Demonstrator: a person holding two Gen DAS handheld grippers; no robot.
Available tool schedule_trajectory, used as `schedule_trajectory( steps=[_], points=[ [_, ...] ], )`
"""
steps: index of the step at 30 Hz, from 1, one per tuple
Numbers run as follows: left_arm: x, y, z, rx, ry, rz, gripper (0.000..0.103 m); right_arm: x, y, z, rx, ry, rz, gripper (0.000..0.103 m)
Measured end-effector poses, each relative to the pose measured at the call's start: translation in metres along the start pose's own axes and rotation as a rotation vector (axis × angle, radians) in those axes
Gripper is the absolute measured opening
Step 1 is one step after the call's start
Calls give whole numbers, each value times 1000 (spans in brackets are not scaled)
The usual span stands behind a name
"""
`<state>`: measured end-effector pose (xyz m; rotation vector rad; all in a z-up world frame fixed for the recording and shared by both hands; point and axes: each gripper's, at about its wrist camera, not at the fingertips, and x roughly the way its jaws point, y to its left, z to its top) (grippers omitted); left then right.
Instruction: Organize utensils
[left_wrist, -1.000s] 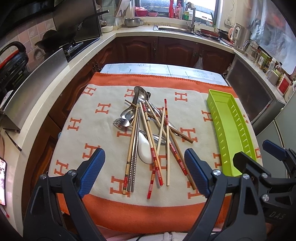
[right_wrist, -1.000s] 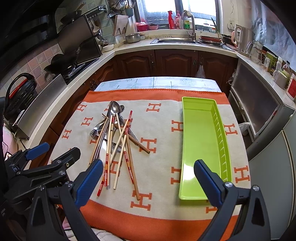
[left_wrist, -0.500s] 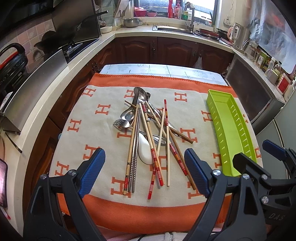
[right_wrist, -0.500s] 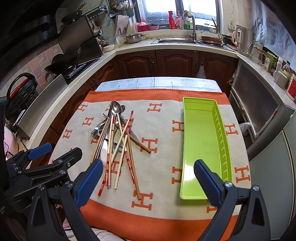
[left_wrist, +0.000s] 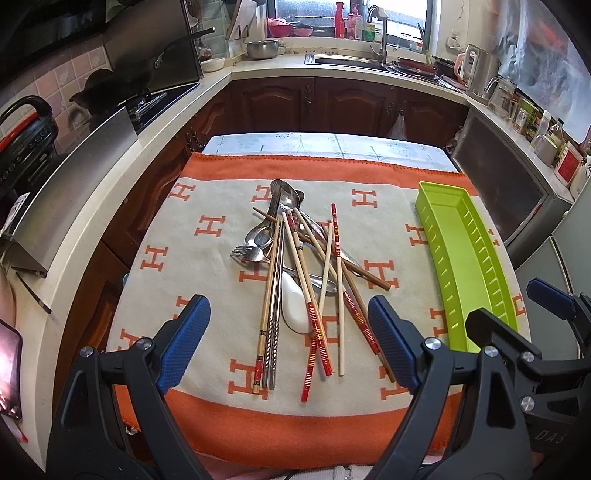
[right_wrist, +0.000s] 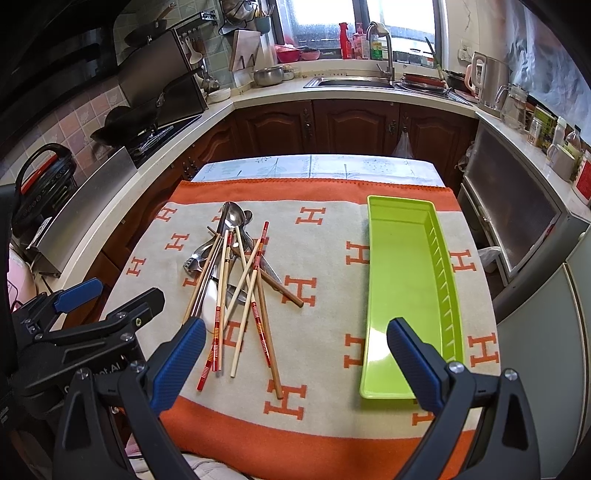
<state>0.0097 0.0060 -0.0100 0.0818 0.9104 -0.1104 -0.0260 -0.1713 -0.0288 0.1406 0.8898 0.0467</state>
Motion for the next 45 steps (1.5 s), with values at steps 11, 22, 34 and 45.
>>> schedule_trajectory(
  steps=[11,22,34,45],
  points=[
    [1,3,1,-2,2,-33,86,0,-2,1,0,3,2,99],
    [13,20,18,-27,61,-161,79,0,5,10,-54,-16,-7,90],
    [28,69,67,-53,68,-147,79,24,5,55,-58,67,105,59],
    [125,78,37,-41,289,-231,31,95,11,71,-7,264,227,31]
  ],
)
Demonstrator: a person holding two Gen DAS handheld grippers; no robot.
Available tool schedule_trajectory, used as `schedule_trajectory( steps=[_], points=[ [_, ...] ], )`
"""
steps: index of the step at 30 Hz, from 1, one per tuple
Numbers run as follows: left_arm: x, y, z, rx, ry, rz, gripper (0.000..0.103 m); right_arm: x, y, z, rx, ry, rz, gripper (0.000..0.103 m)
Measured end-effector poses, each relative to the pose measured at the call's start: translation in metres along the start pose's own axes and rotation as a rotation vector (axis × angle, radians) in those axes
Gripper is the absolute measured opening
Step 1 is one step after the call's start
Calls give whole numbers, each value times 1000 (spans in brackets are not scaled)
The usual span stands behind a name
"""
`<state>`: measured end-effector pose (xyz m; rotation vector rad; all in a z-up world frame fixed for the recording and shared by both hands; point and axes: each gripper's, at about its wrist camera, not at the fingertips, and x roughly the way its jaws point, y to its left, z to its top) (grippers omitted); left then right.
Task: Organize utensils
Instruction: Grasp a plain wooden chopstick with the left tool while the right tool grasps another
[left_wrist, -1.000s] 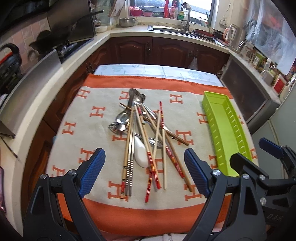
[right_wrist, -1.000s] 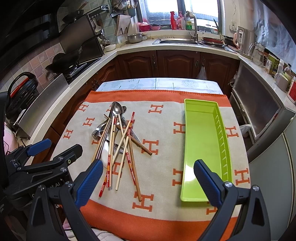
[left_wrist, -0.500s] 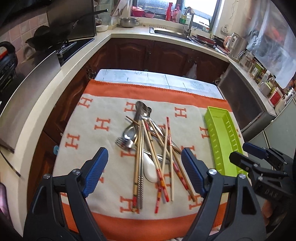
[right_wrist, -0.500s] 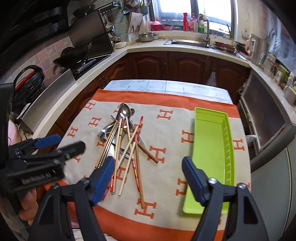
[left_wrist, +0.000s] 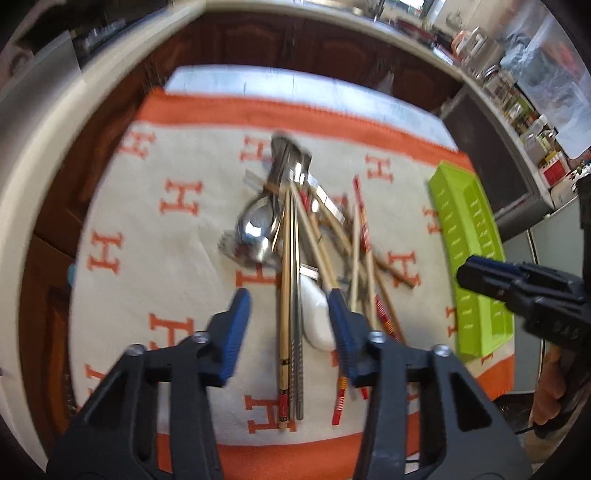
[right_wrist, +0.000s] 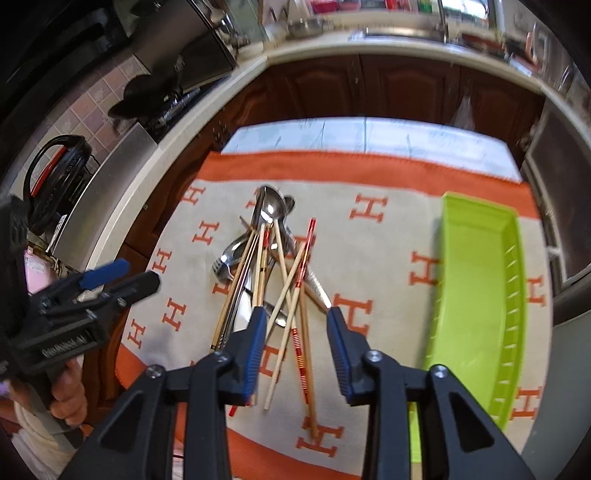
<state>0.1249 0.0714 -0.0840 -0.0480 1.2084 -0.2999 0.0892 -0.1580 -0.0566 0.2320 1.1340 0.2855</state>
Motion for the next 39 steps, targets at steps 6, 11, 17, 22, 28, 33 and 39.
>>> schedule_trajectory(
  steps=[6,11,17,22,28,33,39],
  points=[
    [49,12,-12,-1,99,-36,15,27,-4,-2,28,66,24,30],
    [67,11,-16,20,135,-68,8,41,-7,-4,40,106,23,30],
    [71,7,-14,32,150,-75,3,55,-8,-8,46,137,22,30],
    [71,6,-13,47,148,-68,3,62,-5,-12,34,152,19,30],
    [74,0,-7,66,147,-32,3,70,-3,-13,31,167,21,30],
    [89,-2,-7,84,189,23,3,72,-6,-13,52,171,21,30],
    [92,1,-3,50,182,-3,4,73,-9,-15,62,173,21,30]
  ],
)
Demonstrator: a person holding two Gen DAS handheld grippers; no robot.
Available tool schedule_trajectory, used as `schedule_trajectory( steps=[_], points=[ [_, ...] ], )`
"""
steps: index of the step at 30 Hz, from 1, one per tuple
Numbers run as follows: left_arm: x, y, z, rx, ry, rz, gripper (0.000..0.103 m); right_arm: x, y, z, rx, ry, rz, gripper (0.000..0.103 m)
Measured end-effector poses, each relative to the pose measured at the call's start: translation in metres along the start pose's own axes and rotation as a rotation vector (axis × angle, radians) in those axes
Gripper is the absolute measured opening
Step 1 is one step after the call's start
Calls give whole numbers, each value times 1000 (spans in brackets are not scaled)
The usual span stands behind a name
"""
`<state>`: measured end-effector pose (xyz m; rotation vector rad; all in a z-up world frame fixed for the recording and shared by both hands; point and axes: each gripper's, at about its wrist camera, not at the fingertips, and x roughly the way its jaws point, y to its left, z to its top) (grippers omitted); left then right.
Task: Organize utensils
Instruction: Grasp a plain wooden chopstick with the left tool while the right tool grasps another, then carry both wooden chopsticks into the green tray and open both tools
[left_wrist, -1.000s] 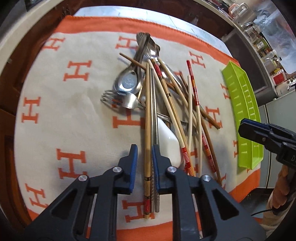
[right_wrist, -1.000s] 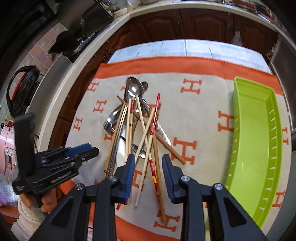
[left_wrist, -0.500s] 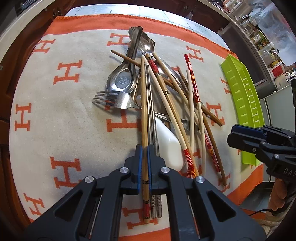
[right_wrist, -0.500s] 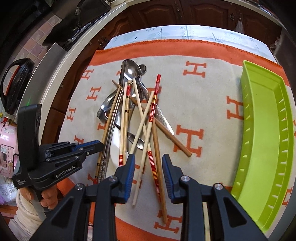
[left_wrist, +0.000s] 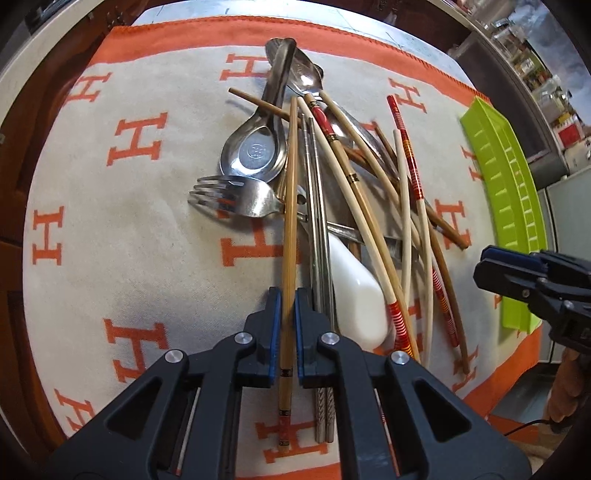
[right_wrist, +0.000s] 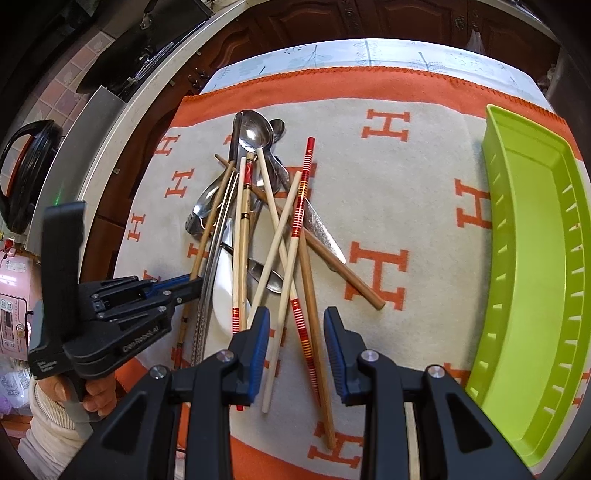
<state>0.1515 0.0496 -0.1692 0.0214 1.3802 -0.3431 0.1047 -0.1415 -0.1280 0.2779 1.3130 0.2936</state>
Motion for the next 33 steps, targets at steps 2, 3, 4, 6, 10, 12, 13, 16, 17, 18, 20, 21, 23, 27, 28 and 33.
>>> schedule_trajectory(
  steps=[2,3,4,6,10,12,13,16,17,18,20,21,23,27,28,33],
  points=[
    [-1,3,-2,-18,-4,-1,4,2,-5,1,11,6,5,30],
    [-2,4,-3,-26,-5,3,4,3,-7,1,20,9,7,30],
    [-3,5,-4,-31,-7,8,4,4,-9,3,31,12,9,30],
    [-6,5,-7,-48,-16,8,4,7,-14,6,48,15,14,30],
    [-22,6,-17,-63,-53,0,4,16,-25,11,81,50,37,30],
    [-29,5,-21,-67,-67,-11,4,22,-27,13,81,69,39,30],
    [-31,5,-23,-67,-71,-14,4,24,-27,13,79,75,39,30],
    [-37,4,-28,-72,-76,-28,4,31,-23,14,57,93,34,30],
    [-38,4,-30,-73,-77,-33,4,34,-21,16,44,97,27,29],
    [-39,4,-31,-76,-79,-39,4,37,-19,17,33,102,17,24],
    [-40,3,-33,-78,-81,-50,4,44,-16,18,13,112,-2,16],
    [-40,2,-34,-79,-83,-53,4,46,-15,19,2,113,-17,13],
    [-41,2,-36,-81,-83,-60,4,47,-9,19,-29,102,-40,12],
    [-43,-1,-39,-86,-90,-59,4,50,2,22,-70,91,-82,12],
    [-45,-2,-40,-87,-97,-60,4,51,5,23,-82,84,-93,12],
    [-54,-8,-43,-84,-117,-66,4,46,4,18,-56,44,-126,6]
  ],
)
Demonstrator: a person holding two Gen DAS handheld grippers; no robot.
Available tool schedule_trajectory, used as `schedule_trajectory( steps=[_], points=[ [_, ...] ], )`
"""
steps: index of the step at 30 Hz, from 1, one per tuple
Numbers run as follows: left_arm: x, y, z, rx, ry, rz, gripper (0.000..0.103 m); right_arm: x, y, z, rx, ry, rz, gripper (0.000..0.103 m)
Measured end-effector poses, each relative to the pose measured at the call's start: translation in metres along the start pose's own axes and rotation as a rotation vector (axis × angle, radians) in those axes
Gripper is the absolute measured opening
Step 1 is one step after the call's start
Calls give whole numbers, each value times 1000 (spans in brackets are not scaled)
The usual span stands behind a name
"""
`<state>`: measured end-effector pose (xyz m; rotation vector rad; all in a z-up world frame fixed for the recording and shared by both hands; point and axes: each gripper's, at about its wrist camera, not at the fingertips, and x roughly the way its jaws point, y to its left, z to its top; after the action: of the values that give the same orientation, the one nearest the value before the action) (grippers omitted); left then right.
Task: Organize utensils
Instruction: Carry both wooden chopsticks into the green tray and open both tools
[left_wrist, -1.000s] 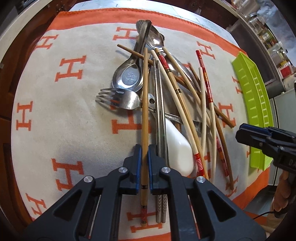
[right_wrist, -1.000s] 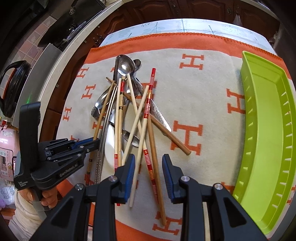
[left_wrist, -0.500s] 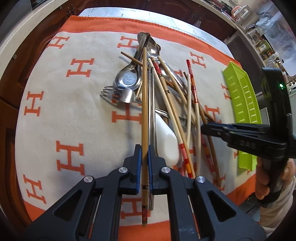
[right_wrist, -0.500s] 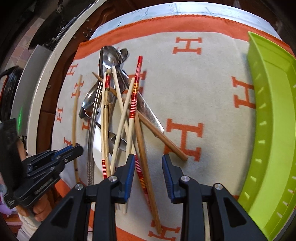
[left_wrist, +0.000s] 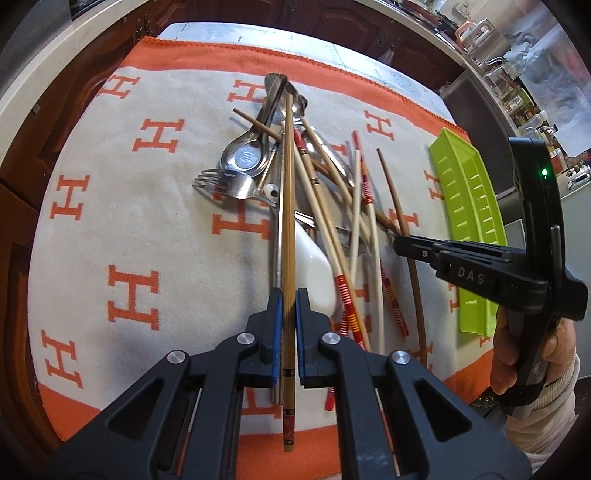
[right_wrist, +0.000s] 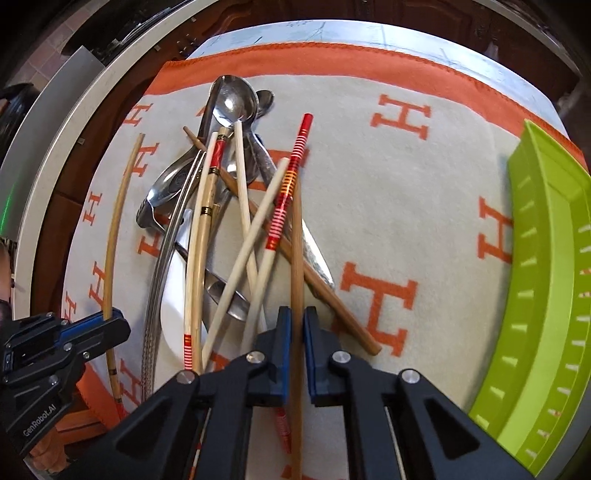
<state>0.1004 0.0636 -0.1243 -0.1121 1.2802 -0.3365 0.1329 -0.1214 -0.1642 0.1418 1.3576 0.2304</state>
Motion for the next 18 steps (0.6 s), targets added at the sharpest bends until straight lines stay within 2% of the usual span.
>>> schedule_trajectory(
  steps=[6,10,18],
  points=[
    [-7,-19,-1,26,-12,-11,4,-14,-26,-8,99,-26,29,6],
    [-14,-38,-3,56,-22,-20,4,-26,-38,-16,118,-46,61,6],
    [-29,-99,3,147,-41,-51,4,-59,-54,-42,138,-96,144,6]
  ],
)
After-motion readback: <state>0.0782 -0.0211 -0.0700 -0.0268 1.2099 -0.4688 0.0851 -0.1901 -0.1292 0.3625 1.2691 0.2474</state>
